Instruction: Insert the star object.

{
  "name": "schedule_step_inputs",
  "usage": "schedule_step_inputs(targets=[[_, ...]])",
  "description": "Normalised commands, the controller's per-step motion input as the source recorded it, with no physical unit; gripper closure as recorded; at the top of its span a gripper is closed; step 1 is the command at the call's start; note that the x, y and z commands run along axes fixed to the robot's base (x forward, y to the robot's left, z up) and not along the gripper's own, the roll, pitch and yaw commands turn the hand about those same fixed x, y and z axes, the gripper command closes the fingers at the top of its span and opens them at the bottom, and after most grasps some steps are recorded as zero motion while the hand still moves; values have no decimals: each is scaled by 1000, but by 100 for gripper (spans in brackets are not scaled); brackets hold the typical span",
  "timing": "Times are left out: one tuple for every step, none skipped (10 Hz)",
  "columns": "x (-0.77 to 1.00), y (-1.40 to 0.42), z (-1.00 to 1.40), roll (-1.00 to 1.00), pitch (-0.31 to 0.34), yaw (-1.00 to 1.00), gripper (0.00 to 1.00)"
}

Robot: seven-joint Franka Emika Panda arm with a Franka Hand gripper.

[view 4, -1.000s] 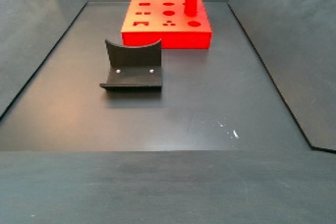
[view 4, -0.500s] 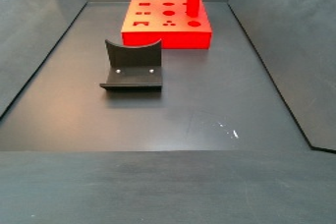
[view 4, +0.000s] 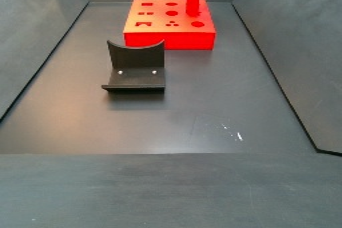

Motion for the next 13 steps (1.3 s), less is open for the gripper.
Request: schedule_step_inputs(targets=[[-183, 0, 0, -3, 0, -14, 100], [-269, 0, 9, -34, -11, 0, 100], [-234, 0, 23, -26, -23, 0, 100], [-97, -71, 0, -11, -43, 0, 100], [57, -83, -9, 0, 0, 77, 100], [249, -43, -154, 0, 19, 49, 100], [166, 0, -229, 0, 13, 94, 100], [223, 6, -249, 0, 40, 160, 100], [117, 91, -297, 21, 34, 180, 100], [-160, 106, -154, 1, 0, 160, 100], [-331, 0, 0, 0, -54, 194, 100], [-214, -49, 0, 0, -60, 217, 100], [-77, -17, -63, 0, -40, 309, 100]])
